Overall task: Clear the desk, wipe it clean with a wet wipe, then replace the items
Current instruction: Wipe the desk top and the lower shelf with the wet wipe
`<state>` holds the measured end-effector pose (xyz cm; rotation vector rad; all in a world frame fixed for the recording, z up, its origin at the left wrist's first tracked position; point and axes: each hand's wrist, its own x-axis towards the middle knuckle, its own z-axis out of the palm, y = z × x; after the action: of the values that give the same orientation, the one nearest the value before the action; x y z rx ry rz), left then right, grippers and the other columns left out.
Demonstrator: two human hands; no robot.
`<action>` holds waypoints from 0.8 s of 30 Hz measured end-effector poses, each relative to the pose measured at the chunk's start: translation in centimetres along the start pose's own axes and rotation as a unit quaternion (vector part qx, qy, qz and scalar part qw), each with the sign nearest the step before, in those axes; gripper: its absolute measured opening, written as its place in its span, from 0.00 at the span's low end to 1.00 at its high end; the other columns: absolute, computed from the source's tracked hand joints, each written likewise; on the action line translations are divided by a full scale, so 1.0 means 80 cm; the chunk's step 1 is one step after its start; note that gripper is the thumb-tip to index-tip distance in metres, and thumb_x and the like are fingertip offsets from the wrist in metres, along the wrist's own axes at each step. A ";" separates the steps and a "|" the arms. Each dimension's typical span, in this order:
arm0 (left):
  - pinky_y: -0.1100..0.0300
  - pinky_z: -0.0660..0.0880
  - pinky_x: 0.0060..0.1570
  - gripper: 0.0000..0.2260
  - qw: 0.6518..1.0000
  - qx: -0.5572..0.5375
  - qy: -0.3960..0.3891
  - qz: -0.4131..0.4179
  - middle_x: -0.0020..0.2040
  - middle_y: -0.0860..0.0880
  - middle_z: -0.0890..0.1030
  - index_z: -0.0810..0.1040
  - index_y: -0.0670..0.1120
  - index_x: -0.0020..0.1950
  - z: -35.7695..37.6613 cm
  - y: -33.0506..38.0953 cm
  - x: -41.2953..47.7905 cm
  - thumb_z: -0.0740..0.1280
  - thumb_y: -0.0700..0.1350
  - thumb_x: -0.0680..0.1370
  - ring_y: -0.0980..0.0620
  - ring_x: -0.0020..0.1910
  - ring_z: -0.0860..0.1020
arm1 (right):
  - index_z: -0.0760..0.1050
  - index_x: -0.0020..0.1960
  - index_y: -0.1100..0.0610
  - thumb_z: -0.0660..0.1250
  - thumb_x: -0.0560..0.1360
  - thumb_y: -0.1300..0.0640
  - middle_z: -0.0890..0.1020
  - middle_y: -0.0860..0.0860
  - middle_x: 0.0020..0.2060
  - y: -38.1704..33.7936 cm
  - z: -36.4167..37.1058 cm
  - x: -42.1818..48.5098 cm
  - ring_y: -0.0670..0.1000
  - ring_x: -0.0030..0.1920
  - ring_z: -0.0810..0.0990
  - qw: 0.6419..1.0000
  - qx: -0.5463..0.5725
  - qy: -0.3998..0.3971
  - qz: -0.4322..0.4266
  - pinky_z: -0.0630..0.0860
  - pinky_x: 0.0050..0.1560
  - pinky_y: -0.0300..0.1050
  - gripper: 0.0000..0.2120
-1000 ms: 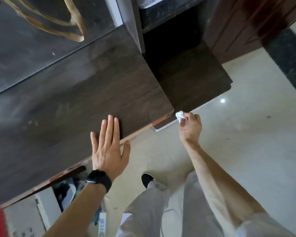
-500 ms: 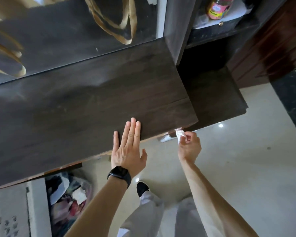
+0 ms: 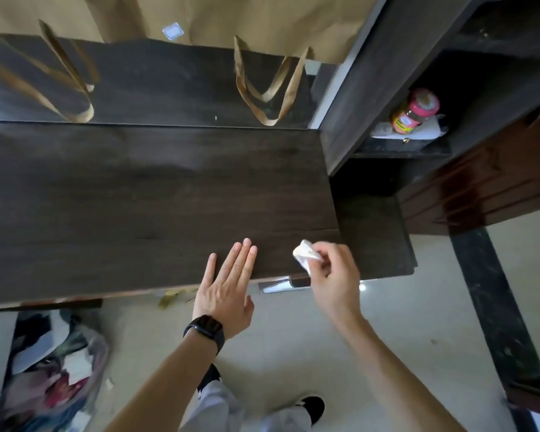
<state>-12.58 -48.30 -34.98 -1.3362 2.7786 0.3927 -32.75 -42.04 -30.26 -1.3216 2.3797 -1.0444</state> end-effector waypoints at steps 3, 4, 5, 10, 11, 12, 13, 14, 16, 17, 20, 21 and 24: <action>0.43 0.48 0.76 0.45 1.000 -0.011 0.016 0.002 0.81 0.49 0.46 0.47 0.45 0.81 0.002 0.000 0.002 0.67 0.49 0.69 0.51 0.80 0.46 | 0.81 0.54 0.58 0.68 0.75 0.66 0.79 0.55 0.51 0.011 -0.008 0.083 0.50 0.49 0.77 0.996 -0.037 0.060 0.056 0.62 0.46 0.20 0.10; 0.43 0.48 0.76 0.45 1.000 -0.013 0.020 0.003 0.81 0.49 0.46 0.47 0.45 0.81 0.004 0.000 0.002 0.66 0.49 0.70 0.51 0.80 0.46 | 0.82 0.55 0.58 0.67 0.76 0.65 0.79 0.56 0.53 0.018 -0.005 0.097 0.52 0.51 0.78 0.994 -0.050 0.053 0.085 0.63 0.47 0.21 0.10; 0.43 0.48 0.76 0.44 1.000 -0.017 0.024 0.004 0.81 0.49 0.46 0.47 0.45 0.81 0.006 0.000 0.002 0.66 0.49 0.70 0.51 0.80 0.46 | 0.82 0.56 0.58 0.67 0.76 0.65 0.79 0.56 0.54 0.026 0.002 0.102 0.54 0.52 0.79 0.991 -0.068 0.044 0.103 0.65 0.48 0.25 0.10; 0.44 0.47 0.77 0.44 0.999 -0.030 0.034 0.009 0.81 0.49 0.45 0.46 0.44 0.81 0.004 -0.004 0.002 0.66 0.50 0.71 0.51 0.80 0.45 | 0.84 0.57 0.57 0.69 0.74 0.68 0.79 0.54 0.48 0.004 0.054 0.026 0.54 0.47 0.80 0.997 -0.068 0.030 0.015 0.69 0.47 0.31 0.14; 0.44 0.46 0.77 0.44 0.999 -0.036 0.034 0.003 0.81 0.49 0.46 0.46 0.45 0.81 0.001 -0.007 -0.004 0.67 0.49 0.70 0.51 0.80 0.46 | 0.84 0.57 0.57 0.69 0.74 0.69 0.79 0.53 0.47 -0.006 0.063 0.002 0.53 0.46 0.79 0.998 -0.064 0.013 -0.017 0.72 0.46 0.34 0.15; 0.44 0.45 0.77 0.45 0.998 -0.044 0.035 -0.015 0.81 0.49 0.46 0.47 0.45 0.81 -0.001 -0.013 -0.013 0.67 0.49 0.70 0.51 0.80 0.46 | 0.84 0.57 0.56 0.69 0.74 0.69 0.78 0.53 0.47 -0.017 0.073 -0.020 0.53 0.46 0.79 0.998 -0.055 -0.006 -0.043 0.76 0.46 0.38 0.15; 0.43 0.44 0.76 0.46 0.997 -0.055 0.035 -0.047 0.81 0.49 0.47 0.47 0.45 0.81 -0.005 -0.022 -0.024 0.68 0.48 0.69 0.51 0.80 0.46 | 0.84 0.57 0.56 0.69 0.74 0.69 0.78 0.52 0.46 -0.030 0.082 -0.036 0.53 0.45 0.79 0.997 -0.041 -0.030 -0.064 0.79 0.45 0.42 0.15; 0.43 0.44 0.76 0.46 0.994 -0.064 0.036 -0.086 0.81 0.48 0.47 0.47 0.45 0.81 -0.009 -0.033 -0.039 0.69 0.47 0.69 0.51 0.80 0.47 | 0.84 0.56 0.55 0.68 0.74 0.68 0.78 0.51 0.46 -0.047 0.090 -0.048 0.52 0.45 0.79 0.994 -0.025 -0.065 -0.082 0.80 0.44 0.45 0.15; 0.40 0.47 0.75 0.47 0.984 -0.070 0.039 -0.160 0.81 0.48 0.48 0.48 0.44 0.81 -0.015 -0.064 -0.075 0.70 0.46 0.68 0.51 0.80 0.46 | 0.85 0.54 0.53 0.67 0.74 0.67 0.79 0.49 0.45 -0.081 0.098 -0.062 0.48 0.44 0.79 0.984 0.003 -0.149 -0.095 0.78 0.46 0.43 0.15; 0.39 0.49 0.75 0.47 0.979 -0.071 0.036 -0.189 0.81 0.48 0.47 0.47 0.45 0.81 -0.018 -0.082 -0.092 0.71 0.45 0.69 0.51 0.80 0.45 | 0.85 0.54 0.52 0.66 0.73 0.66 0.79 0.48 0.45 -0.094 0.096 -0.063 0.46 0.44 0.78 0.981 0.021 -0.172 -0.086 0.77 0.47 0.40 0.15; 0.37 0.48 0.75 0.47 0.966 -0.067 0.006 -0.250 0.81 0.49 0.43 0.43 0.46 0.81 -0.029 -0.134 -0.133 0.69 0.47 0.71 0.50 0.80 0.41 | 0.84 0.54 0.53 0.66 0.73 0.66 0.78 0.45 0.46 -0.099 0.077 -0.041 0.46 0.48 0.79 0.995 0.060 -0.079 -0.004 0.75 0.50 0.38 0.15; 0.36 0.49 0.75 0.47 0.963 -0.060 -0.006 -0.262 0.81 0.50 0.41 0.41 0.47 0.81 -0.031 -0.148 -0.141 0.69 0.47 0.71 0.51 0.79 0.40 | 0.83 0.54 0.54 0.66 0.73 0.66 0.79 0.47 0.48 -0.091 0.069 -0.027 0.50 0.49 0.80 0.998 0.041 -0.026 0.040 0.72 0.52 0.37 0.14; 0.37 0.49 0.75 0.48 0.962 -0.058 -0.027 -0.266 0.80 0.53 0.37 0.38 0.49 0.80 -0.032 -0.173 -0.154 0.68 0.45 0.70 0.53 0.79 0.39 | 0.81 0.56 0.59 0.65 0.76 0.65 0.78 0.59 0.52 -0.064 0.060 -0.004 0.60 0.52 0.78 0.983 -0.038 0.035 0.175 0.65 0.50 0.37 0.11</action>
<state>6.05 -47.76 -33.73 -1.9771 2.2466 0.5489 -26.84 -45.82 -30.25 -0.8533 2.5989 -0.9168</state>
